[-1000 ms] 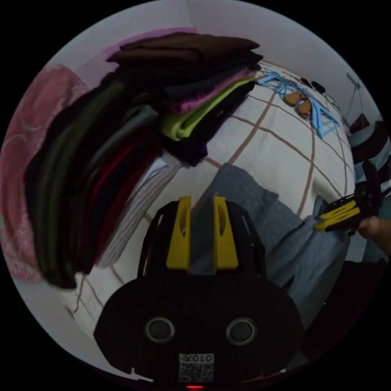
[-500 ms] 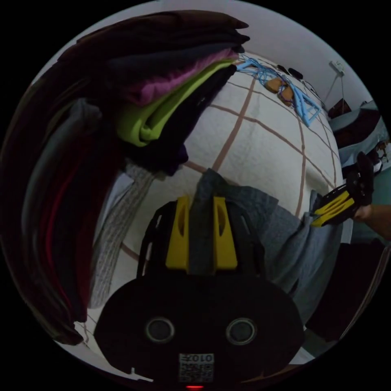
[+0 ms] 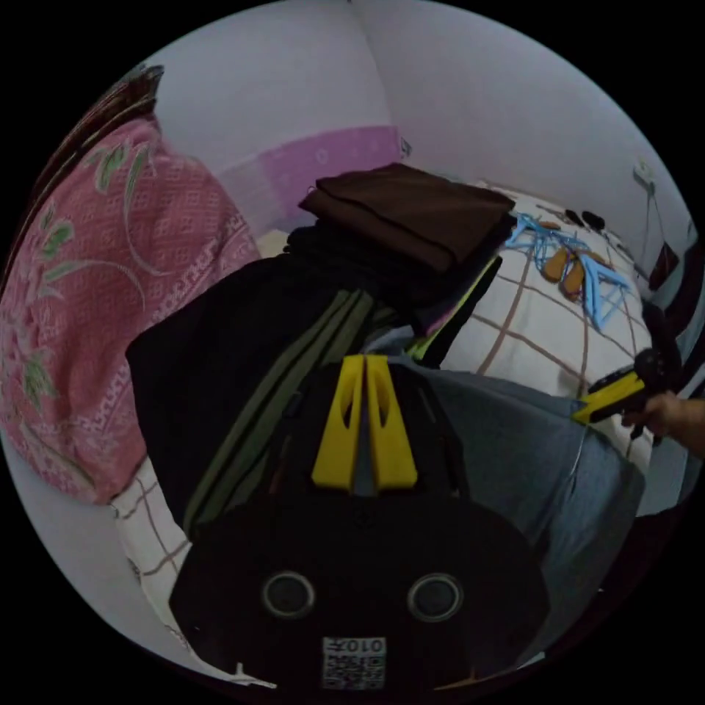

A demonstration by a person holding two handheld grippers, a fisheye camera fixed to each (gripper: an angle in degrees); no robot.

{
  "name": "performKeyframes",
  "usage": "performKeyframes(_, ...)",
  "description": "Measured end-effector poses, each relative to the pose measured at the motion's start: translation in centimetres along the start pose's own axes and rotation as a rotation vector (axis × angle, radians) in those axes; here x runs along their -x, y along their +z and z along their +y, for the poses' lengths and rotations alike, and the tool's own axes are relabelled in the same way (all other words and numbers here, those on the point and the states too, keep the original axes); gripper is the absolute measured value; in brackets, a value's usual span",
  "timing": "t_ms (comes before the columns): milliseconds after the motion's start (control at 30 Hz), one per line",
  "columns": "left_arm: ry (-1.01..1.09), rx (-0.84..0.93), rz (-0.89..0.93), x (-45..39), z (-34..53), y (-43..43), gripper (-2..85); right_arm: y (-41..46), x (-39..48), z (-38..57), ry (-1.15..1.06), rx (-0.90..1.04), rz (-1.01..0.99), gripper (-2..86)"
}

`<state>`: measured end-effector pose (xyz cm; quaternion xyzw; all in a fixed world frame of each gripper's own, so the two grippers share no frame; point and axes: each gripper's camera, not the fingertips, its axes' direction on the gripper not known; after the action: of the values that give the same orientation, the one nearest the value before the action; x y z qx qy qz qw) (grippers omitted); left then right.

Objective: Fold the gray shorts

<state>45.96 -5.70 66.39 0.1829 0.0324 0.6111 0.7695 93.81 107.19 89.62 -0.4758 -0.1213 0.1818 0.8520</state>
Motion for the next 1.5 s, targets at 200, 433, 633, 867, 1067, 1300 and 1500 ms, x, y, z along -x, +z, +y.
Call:
performKeyframes(200, 0.116, 0.082, -0.163, -4.0, 1.2, 1.1, 0.2, 2.5, -0.2, -0.5, 0.009, 0.127, 0.02, 3.7)
performKeyframes(433, 0.194, 0.168, -0.279, -7.3, 3.3, -1.1, 4.8, 2.2, 0.3, 1.9, 0.044, 0.073, 0.001, 4.4)
performKeyframes(633, 0.057, 0.259, -0.182, -6.2, 7.3, -3.8, 7.1, 1.8, 0.5, 4.7, 0.095, 0.047, 0.045, 4.1)
performKeyframes(867, -0.072, 0.34, -0.216, -6.1, 17.7, -12.2, 7.8, -0.8, 2.8, 11.4, 0.037, 0.003, 0.1, 4.2)
performKeyframes(1067, -0.256, 0.546, -0.161, -8.3, 33.3, -20.4, 8.0, 0.1, 7.4, 19.2, -0.103, 0.065, -0.014, 4.7)
performKeyframes(1300, -0.413, 0.72, -0.051, -9.0, 45.3, -23.5, 7.6, 4.8, 10.1, 25.2, -0.014, 0.245, 0.047, 4.0)
performKeyframes(1500, -0.395, 0.57, -0.133, -6.7, 48.3, -29.6, 7.4, 1.3, 11.4, 28.6, 0.092, 0.125, 0.126, 5.4)
